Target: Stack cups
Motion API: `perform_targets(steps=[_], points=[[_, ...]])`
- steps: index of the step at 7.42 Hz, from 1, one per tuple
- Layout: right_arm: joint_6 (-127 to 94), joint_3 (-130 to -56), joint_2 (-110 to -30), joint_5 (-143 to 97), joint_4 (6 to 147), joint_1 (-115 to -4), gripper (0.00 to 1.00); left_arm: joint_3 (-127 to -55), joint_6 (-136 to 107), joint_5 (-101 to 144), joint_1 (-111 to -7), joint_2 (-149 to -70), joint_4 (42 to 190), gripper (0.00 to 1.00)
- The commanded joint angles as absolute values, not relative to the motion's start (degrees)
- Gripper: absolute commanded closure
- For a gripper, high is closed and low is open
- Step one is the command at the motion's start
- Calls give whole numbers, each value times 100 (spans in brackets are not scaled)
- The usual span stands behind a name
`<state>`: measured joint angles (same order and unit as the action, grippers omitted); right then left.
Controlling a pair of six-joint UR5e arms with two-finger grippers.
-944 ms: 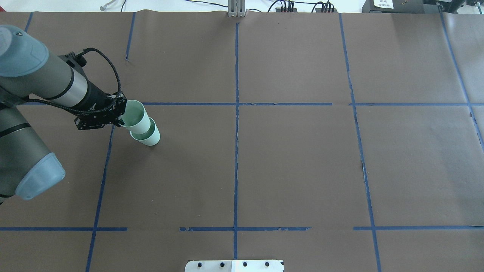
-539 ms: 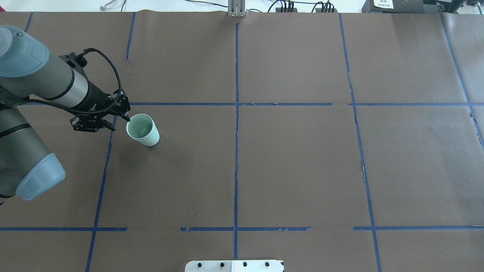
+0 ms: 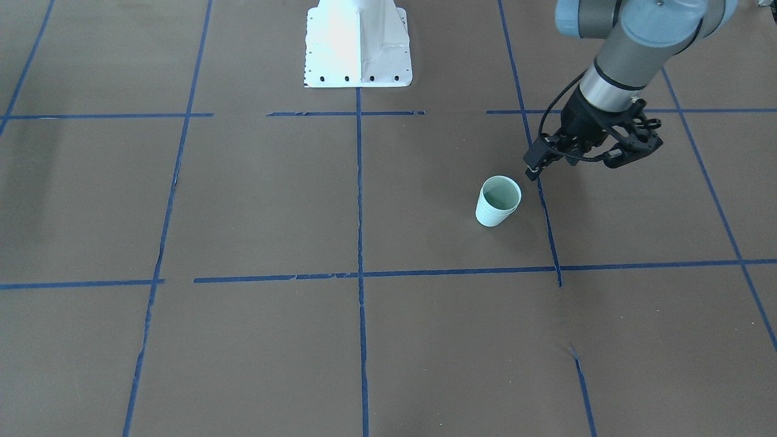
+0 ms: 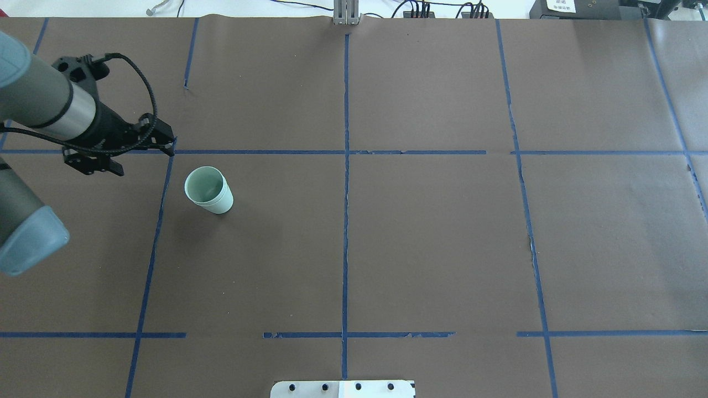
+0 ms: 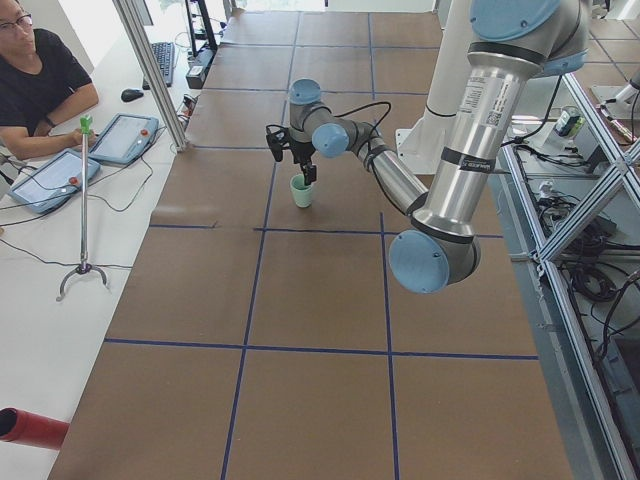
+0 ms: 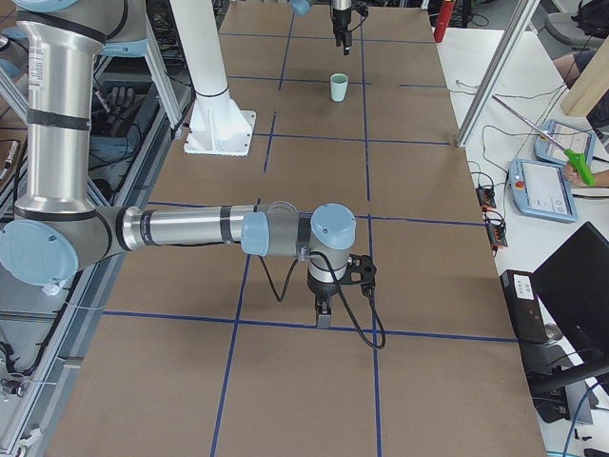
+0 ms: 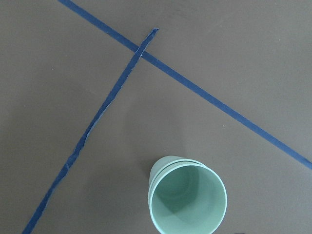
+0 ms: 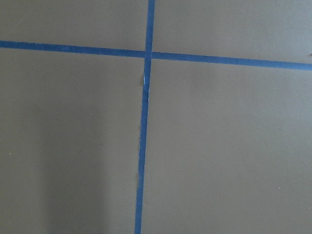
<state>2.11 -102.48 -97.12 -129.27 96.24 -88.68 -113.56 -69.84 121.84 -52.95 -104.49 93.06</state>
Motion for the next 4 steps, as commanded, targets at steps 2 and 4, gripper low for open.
perform_targets(steps=[2, 4], points=[[211, -10248, -9712, -12920, 9624, -8868, 0, -11251, -2799, 12980, -7113, -9136, 9308, 0], [211, -10248, -9712, -12920, 9624, -8868, 0, -10700, -503, 12990, -8457, -8554, 9220, 0]])
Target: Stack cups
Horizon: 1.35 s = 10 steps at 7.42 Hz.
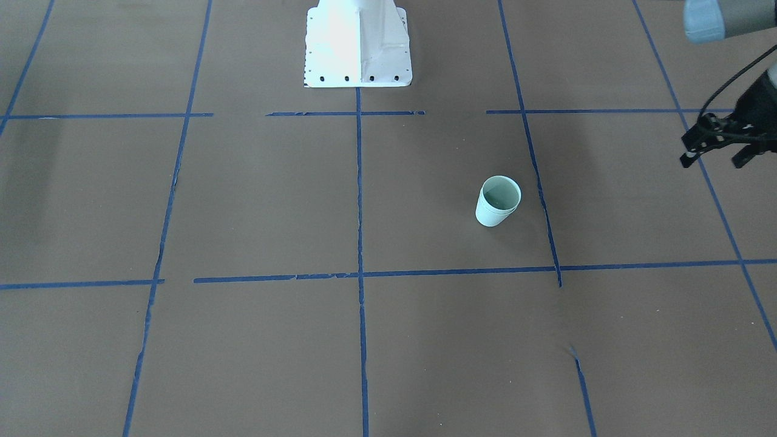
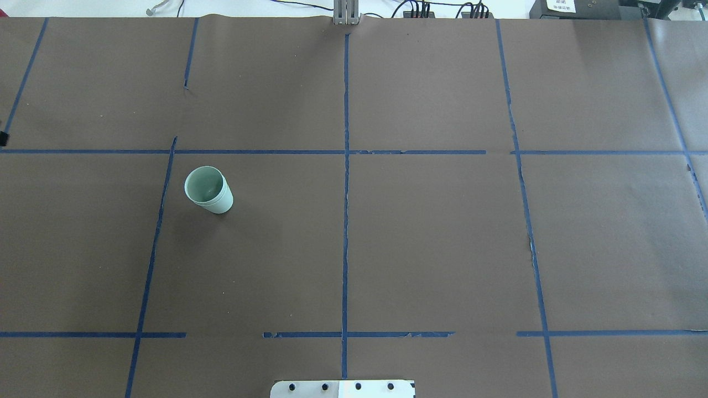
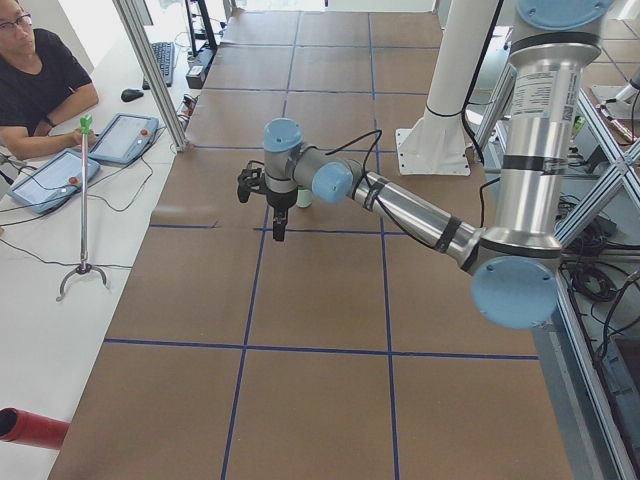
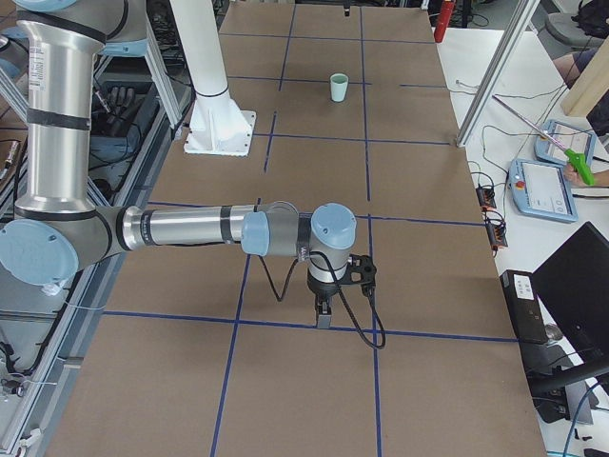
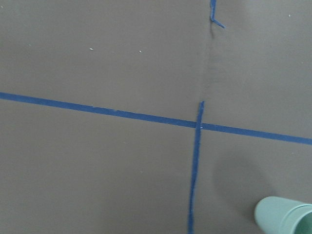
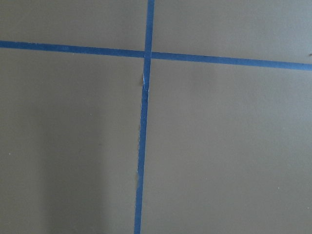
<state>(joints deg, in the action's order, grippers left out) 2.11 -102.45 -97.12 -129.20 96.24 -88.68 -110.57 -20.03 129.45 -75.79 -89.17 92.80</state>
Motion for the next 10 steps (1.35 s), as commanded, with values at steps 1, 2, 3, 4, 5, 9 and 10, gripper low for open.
perform_targets(steps=[1, 2, 3, 4, 5, 9, 10], points=[[211, -10248, -9712, -12920, 9624, -8859, 0, -10279, 517, 12990, -9064, -8560, 8924, 0], [211, -10248, -9712, -12929, 9624, -8868, 0, -9935, 1249, 12982, -9592, -8613, 8669, 0], [211, -10248, -9712, -12929, 9624, -8868, 0, -9853, 1292, 12981, -9685, -8622, 8379, 0], [211, -10248, -9712, -12920, 9624, -8868, 0, -9835, 1083, 12999, -9686, -8657, 8124, 0], [211, -10248, -9712, -12920, 9624, -8868, 0, -9913, 681, 13138, -9686, -8640, 8095, 0], [211, -10248, -9712, -12920, 9624, -8868, 0, -9914, 334, 13404, -9598, -8578, 8278, 0], [211, -10248, -9712, -12920, 9624, -8868, 0, -9966, 308, 13403, -9598, -8578, 8314, 0]])
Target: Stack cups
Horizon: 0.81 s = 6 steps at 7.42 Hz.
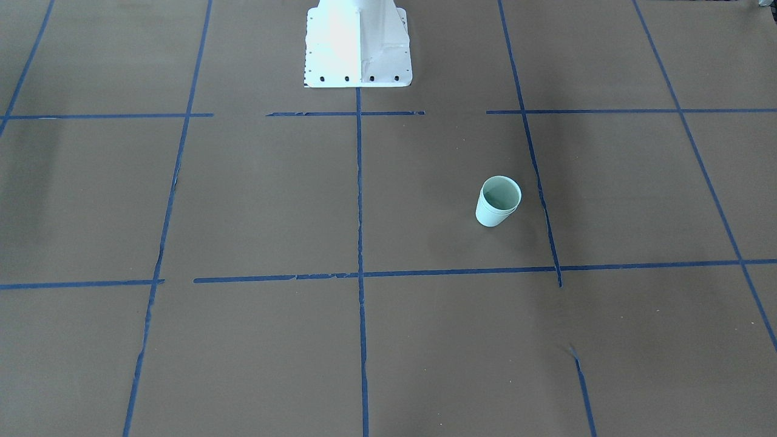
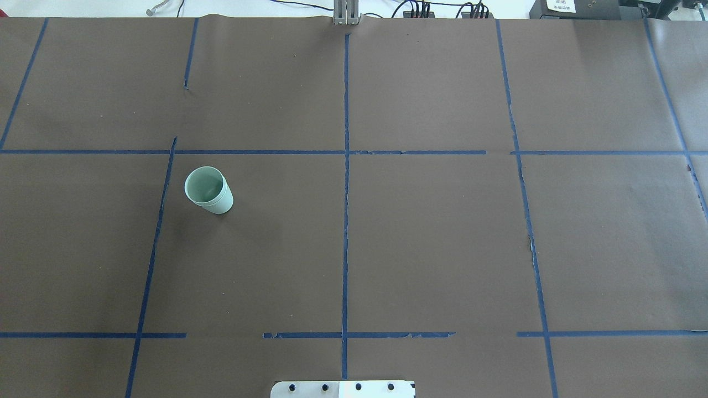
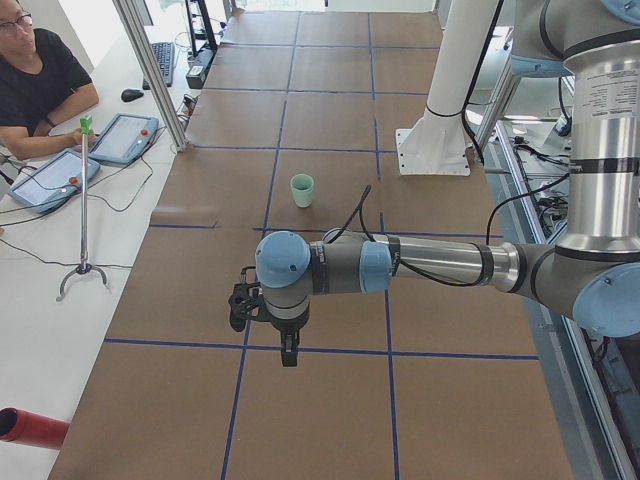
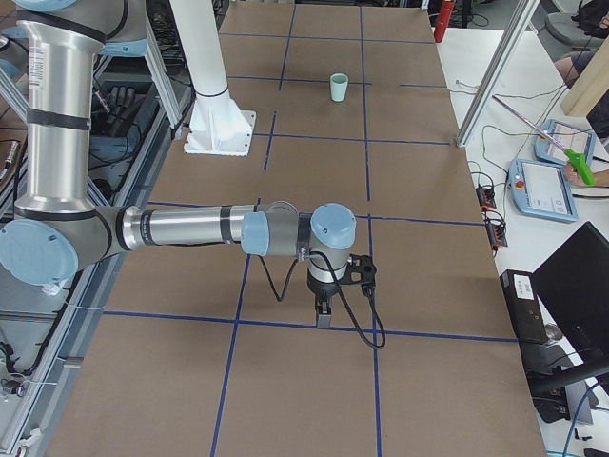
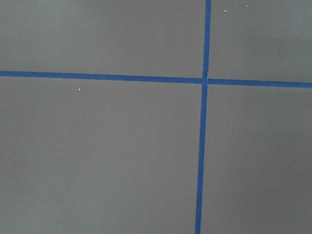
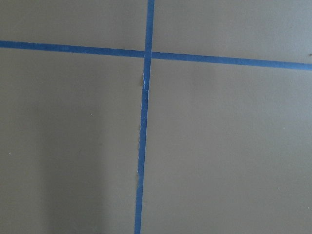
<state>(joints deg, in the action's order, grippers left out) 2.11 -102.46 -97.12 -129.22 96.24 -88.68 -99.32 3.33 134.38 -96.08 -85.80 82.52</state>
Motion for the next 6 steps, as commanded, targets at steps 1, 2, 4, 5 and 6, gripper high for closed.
perform_targets(steps=[1, 2, 4, 5, 6], points=[[211, -10248, -9712, -12920, 9624, -8868, 0, -9967, 325, 13403, -9598, -8578, 8358, 0], [211, -10248, -9712, -12929, 9624, -8868, 0, -9941, 316, 13395, -9598, -8578, 8419, 0], [211, -10248, -9712, -12920, 9624, -8868, 0, -9993, 299, 13404, -9598, -8569, 8429, 0], [211, -10239, -9712, -12929, 9624, -8868, 0, -10002, 299, 13403, -9598, -8569, 8429, 0], [211, -10248, -9712, -12929, 9624, -8868, 0, -9985, 308, 13403, -9589, -8578, 8429, 0]])
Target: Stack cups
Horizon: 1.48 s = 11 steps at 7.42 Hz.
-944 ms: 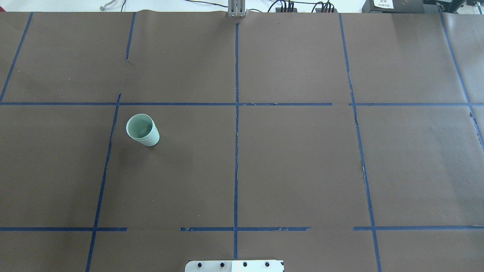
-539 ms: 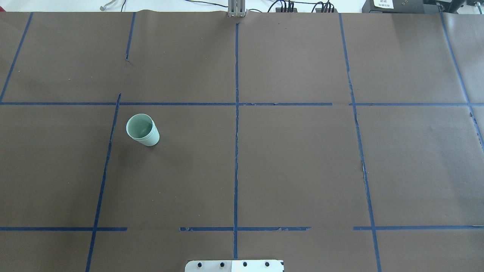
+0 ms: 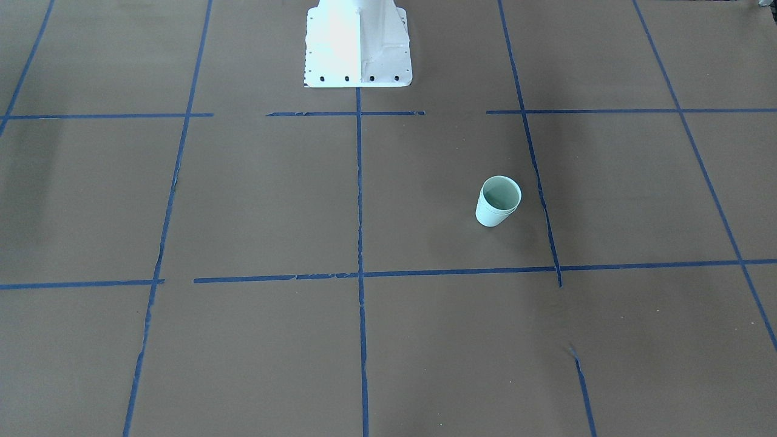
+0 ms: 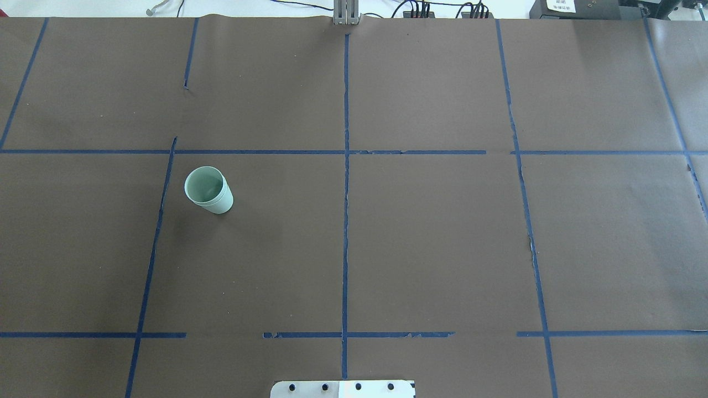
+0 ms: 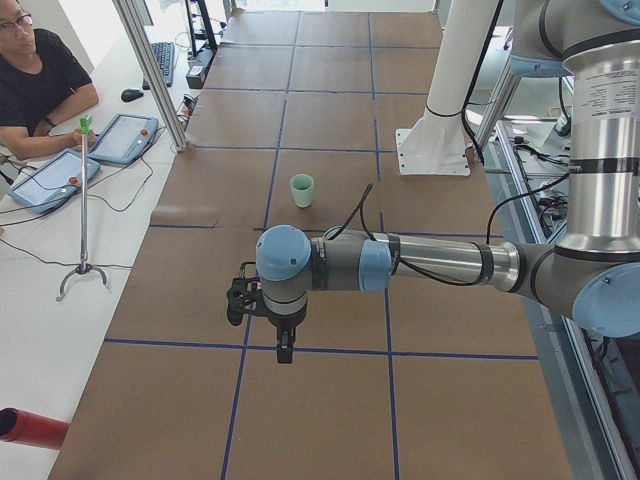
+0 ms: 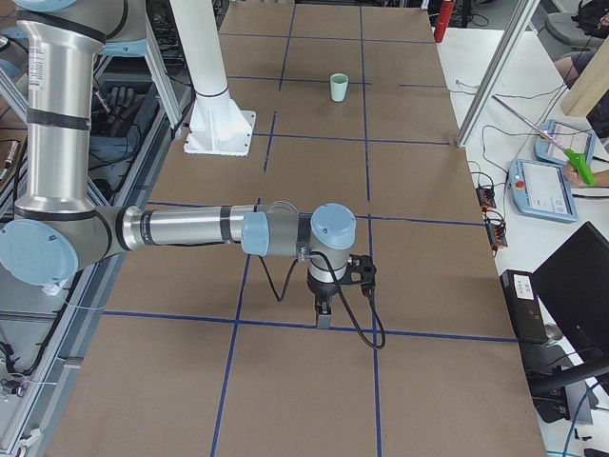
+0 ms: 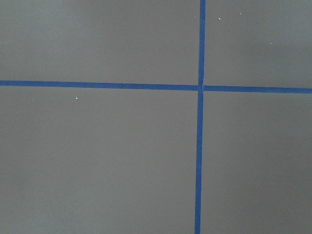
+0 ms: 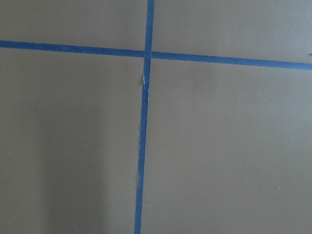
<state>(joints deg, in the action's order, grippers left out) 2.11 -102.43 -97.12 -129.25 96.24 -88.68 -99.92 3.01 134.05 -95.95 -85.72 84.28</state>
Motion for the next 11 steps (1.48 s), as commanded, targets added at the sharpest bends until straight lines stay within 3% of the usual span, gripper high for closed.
perform_targets(steps=[1, 11], points=[[211, -10248, -9712, -12920, 9624, -8868, 0, -9967, 316, 13403, -9589, -8578, 8437, 0], [211, -10248, -9712, -12929, 9624, -8868, 0, -9783, 360, 13368, -9492, -8727, 8490, 0]])
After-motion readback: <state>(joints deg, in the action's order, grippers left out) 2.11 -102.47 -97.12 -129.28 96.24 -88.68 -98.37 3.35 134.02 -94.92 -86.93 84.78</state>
